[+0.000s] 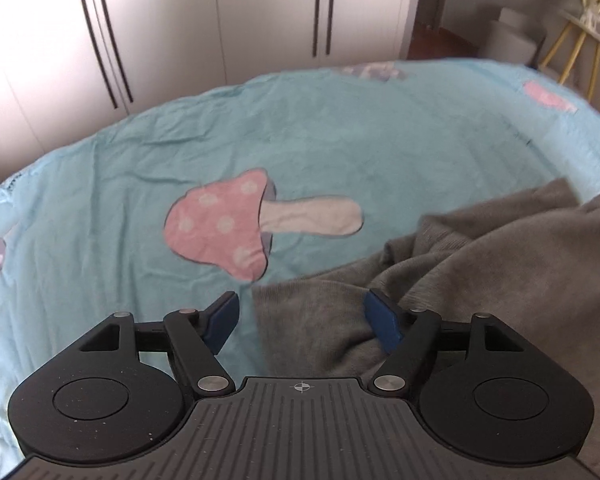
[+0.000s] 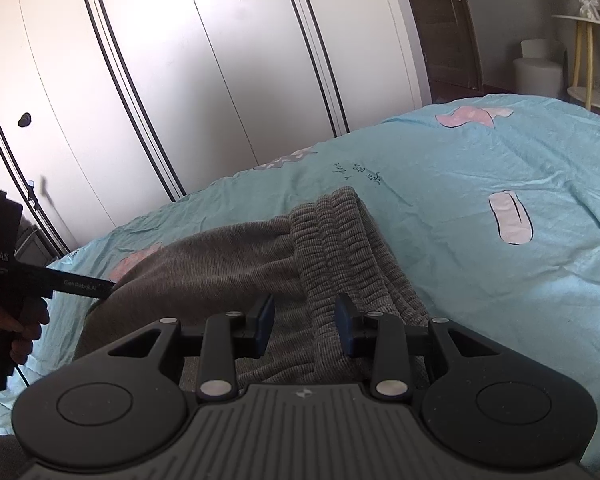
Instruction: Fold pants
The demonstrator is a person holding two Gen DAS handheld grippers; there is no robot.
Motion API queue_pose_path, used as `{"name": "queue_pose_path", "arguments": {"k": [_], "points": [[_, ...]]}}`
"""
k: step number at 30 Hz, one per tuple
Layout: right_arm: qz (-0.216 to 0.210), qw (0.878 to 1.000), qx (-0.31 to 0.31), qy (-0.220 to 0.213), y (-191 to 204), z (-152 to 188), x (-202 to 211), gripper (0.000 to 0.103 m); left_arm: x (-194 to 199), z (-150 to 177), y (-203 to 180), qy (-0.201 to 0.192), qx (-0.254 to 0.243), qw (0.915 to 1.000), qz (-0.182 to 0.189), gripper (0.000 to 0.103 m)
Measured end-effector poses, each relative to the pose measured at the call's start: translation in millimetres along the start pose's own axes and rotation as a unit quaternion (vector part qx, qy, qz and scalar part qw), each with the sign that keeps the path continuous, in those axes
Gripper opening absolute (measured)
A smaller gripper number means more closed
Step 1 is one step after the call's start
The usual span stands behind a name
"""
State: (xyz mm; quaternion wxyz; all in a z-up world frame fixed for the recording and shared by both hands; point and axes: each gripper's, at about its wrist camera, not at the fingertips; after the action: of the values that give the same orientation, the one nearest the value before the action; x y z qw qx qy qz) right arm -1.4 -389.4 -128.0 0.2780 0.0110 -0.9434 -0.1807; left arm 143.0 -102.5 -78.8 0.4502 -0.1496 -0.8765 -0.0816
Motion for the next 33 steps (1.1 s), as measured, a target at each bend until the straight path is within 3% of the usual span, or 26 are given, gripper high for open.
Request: {"name": "queue_pose_path", "arguments": {"k": [4,8,12,13,17,23,27,30,32,33], "points": [[-0.007,1.000,-0.011,0.001,-3,-1,0,0.032,16,7,9,-0.014,0.006,0.9990,0.042,0.076],[-0.004,1.000,-0.005,0.001,-2,0,-2,0.033,14,12,8,-0.017,-0.011,0.9984,0.052,0.075],[-0.004,1.000,-0.006,0.001,-2,0,-1,0.033,-12,6,-4,0.013,-0.031,0.9965,0.076,0.066],[-0.004,1.000,-0.006,0.001,-2,0,-1,0.033,-17,5,-8,0.015,-0.041,0.9967,0.069,0.063],[-0.006,1.000,-0.008,0.001,-3,0,-1,0.033,-23,-4,-15,0.004,-0.062,0.9975,0.035,0.018],[-0.001,1.000,0.001,0.000,0,1,-4,0.033,-21,-6,-27,-0.049,-0.047,0.9973,-0.029,0.013],[-0.001,1.000,0.004,0.000,1,1,-3,0.033,-26,-12,-13,-0.044,0.058,0.9971,-0.025,0.018],[-0.004,1.000,0.001,0.001,-2,0,-2,0.033,-18,-11,-2,-0.034,0.112,0.9925,-0.038,0.040],[-0.009,1.000,-0.002,0.005,-4,-2,-1,0.033,-4,-6,5,-0.035,0.130,0.9888,-0.064,0.072],[-0.011,1.000,-0.003,0.009,-4,-4,-1,0.034,4,-3,8,-0.041,0.132,0.9867,-0.085,0.075]]}}
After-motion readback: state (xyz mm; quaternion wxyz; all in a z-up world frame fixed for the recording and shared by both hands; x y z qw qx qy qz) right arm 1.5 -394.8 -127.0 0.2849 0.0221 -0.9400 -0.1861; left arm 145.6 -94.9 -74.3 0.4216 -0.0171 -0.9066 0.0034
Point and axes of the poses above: each gripper's, at about its wrist camera, not at the fingertips, and x roughly against the way its jaws point, y to its left, z to its underside, and after that the axes turned 2 degrees about -z, right-handed
